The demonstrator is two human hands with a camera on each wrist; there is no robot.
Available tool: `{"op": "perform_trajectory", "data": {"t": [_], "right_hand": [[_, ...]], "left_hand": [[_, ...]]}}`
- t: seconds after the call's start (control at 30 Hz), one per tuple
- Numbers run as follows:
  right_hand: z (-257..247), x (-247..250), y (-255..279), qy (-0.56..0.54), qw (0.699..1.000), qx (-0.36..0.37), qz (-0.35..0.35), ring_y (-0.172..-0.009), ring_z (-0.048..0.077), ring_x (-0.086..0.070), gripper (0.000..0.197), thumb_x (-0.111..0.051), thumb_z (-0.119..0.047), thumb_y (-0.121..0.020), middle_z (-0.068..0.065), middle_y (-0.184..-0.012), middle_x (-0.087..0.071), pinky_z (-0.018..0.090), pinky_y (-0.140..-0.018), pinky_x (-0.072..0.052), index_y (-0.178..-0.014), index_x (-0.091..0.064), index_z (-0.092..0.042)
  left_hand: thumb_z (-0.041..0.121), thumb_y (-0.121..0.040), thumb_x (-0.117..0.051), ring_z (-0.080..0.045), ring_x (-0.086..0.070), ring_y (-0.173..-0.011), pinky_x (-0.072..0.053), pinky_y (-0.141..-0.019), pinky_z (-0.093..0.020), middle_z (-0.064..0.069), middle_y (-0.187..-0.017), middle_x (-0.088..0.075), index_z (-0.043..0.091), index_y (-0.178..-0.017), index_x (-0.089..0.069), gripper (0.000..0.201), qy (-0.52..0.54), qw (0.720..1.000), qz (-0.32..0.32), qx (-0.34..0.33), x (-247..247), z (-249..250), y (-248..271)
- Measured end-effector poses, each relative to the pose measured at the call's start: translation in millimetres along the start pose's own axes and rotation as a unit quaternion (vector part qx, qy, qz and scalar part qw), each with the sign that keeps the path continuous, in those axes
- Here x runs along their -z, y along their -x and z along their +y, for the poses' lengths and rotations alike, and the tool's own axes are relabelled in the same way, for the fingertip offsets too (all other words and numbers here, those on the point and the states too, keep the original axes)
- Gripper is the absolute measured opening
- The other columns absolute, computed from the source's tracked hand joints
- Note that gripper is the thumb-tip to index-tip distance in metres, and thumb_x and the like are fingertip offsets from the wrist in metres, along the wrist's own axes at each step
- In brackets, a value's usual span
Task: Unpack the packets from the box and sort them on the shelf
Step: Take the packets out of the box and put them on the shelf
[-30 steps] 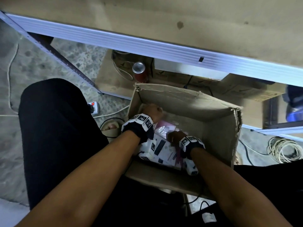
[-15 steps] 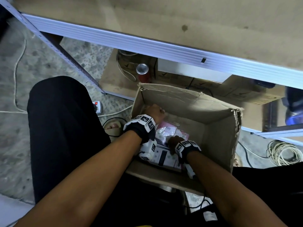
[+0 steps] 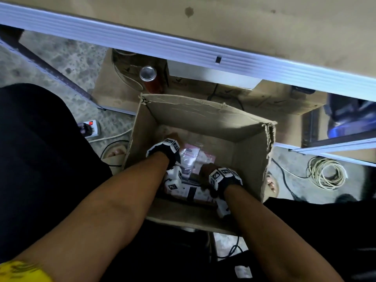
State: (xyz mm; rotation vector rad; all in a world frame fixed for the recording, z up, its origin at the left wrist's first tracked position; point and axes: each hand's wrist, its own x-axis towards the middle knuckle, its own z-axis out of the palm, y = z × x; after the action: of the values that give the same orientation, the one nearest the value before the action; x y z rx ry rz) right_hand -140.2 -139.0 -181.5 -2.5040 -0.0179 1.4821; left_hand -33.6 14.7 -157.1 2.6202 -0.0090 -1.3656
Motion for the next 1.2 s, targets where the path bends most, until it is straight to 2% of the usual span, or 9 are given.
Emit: {"op": "perform_trajectory", "data": {"t": [0.1,0.2,0.33,0.43,0.5,0.6,0.77,0.93,1.2], "right_hand": [[13.7,-4.8,7.0,0.009,1.000,0.000,0.016,-0.121,0.027,-0.059,0.074,-0.087,-0.033,-0.063,0.004,-0.136,-0.055,0.046,-0.092,-0.055,-0.128,-0.053,-0.021],[14.6,-7.4,6.5,0.022,1.000,0.004,0.004,-0.122,0.031,-0.058,0.066,-0.085,-0.031,-0.066,0.012,-0.134,-0.056,0.047,-0.095,-0.053,-0.123,-0.056,-0.015],[11.0,-7.4,7.4,0.008,0.999,0.011,0.032,-0.108,0.032,-0.067,0.044,-0.081,-0.027,-0.068,0.014,-0.117,-0.065,0.045,-0.087,-0.058,-0.106,-0.061,-0.015],[8.3,-7.9,7.5,0.007,1.000,0.012,0.027,-0.100,0.031,-0.069,0.035,-0.080,-0.025,-0.068,0.013,-0.109,-0.068,0.045,-0.083,-0.059,-0.097,-0.062,-0.015],[8.2,-8.4,6.4,-0.003,1.000,0.008,0.027,-0.102,0.031,-0.069,0.034,-0.077,-0.023,-0.071,0.013,-0.112,-0.067,0.045,-0.085,-0.058,-0.101,-0.062,-0.015],[7.3,-7.9,5.2,-0.011,1.000,0.004,0.019,-0.106,0.030,-0.067,0.031,-0.072,-0.021,-0.077,0.011,-0.119,-0.066,0.045,-0.088,-0.056,-0.106,-0.062,-0.018],[4.5,-8.5,5.9,0.000,1.000,0.004,0.014,-0.106,0.031,-0.067,0.039,-0.078,-0.022,-0.072,0.013,-0.119,-0.065,0.045,-0.085,-0.058,-0.107,-0.065,-0.012],[5.4,-9.2,-0.8,-0.011,1.000,0.015,-0.004,-0.123,0.034,-0.058,0.042,-0.071,-0.016,-0.087,0.019,-0.132,-0.060,0.037,-0.099,-0.050,-0.125,-0.062,0.000],[-3.5,-9.8,-0.4,-0.017,1.000,0.013,-0.009,-0.127,0.034,-0.055,0.042,-0.062,-0.012,-0.094,0.020,-0.136,-0.057,0.040,-0.105,-0.042,-0.132,-0.055,0.004]], "left_hand": [[0.044,-0.095,-0.056,-0.041,-0.041,-0.136,-0.042,-0.105,-0.054,-0.012,-0.155,-0.036,0.027,-0.148,-0.040,0.057,-0.030,0.999,-0.030,0.019,-9.0,-10.9,-8.7],[0.050,-0.091,-0.061,-0.045,-0.031,-0.141,-0.035,-0.101,-0.069,-0.005,-0.162,-0.020,0.039,-0.152,-0.023,0.073,-0.082,0.993,-0.059,0.060,-17.3,-19.7,-12.2],[0.025,-0.096,-0.060,-0.038,-0.037,-0.140,-0.039,-0.106,-0.049,-0.018,-0.157,-0.030,0.002,-0.150,-0.029,0.067,-0.117,0.990,-0.073,0.016,-37.1,-29.0,-25.4],[0.031,-0.100,-0.053,-0.034,-0.014,-0.150,-0.020,-0.121,-0.039,-0.019,-0.163,-0.005,0.008,-0.156,-0.004,0.078,-0.099,0.993,-0.048,-0.031,-42.6,-33.1,-27.6],[0.031,-0.096,-0.061,-0.030,-0.020,-0.149,-0.020,-0.121,-0.034,-0.015,-0.161,-0.020,0.009,-0.155,-0.021,0.074,-0.083,0.993,-0.050,-0.061,-37.8,-31.0,-26.7],[0.018,-0.087,-0.070,-0.026,-0.048,-0.131,-0.037,-0.110,-0.030,-0.009,-0.141,-0.054,0.012,-0.127,-0.062,0.042,-0.035,0.994,-0.004,-0.104,-34.0,-24.3,-32.0],[0.000,-0.092,-0.055,-0.022,-0.060,-0.112,-0.040,-0.085,-0.019,-0.010,-0.125,-0.065,0.009,-0.118,-0.067,0.030,0.064,0.987,0.027,-0.147,-21.0,-5.7,-37.4],[0.002,-0.093,-0.057,-0.024,-0.059,-0.119,-0.043,-0.101,-0.028,-0.004,-0.129,-0.065,0.016,-0.119,-0.069,0.032,-0.041,0.979,0.057,-0.191,-20.1,5.2,-44.1],[0.010,-0.092,-0.055,-0.031,-0.061,-0.108,-0.047,-0.096,-0.036,-0.012,-0.112,-0.067,0.013,-0.098,-0.070,0.017,-0.103,0.973,0.073,-0.191,-22.4,9.3,-51.0]]}}
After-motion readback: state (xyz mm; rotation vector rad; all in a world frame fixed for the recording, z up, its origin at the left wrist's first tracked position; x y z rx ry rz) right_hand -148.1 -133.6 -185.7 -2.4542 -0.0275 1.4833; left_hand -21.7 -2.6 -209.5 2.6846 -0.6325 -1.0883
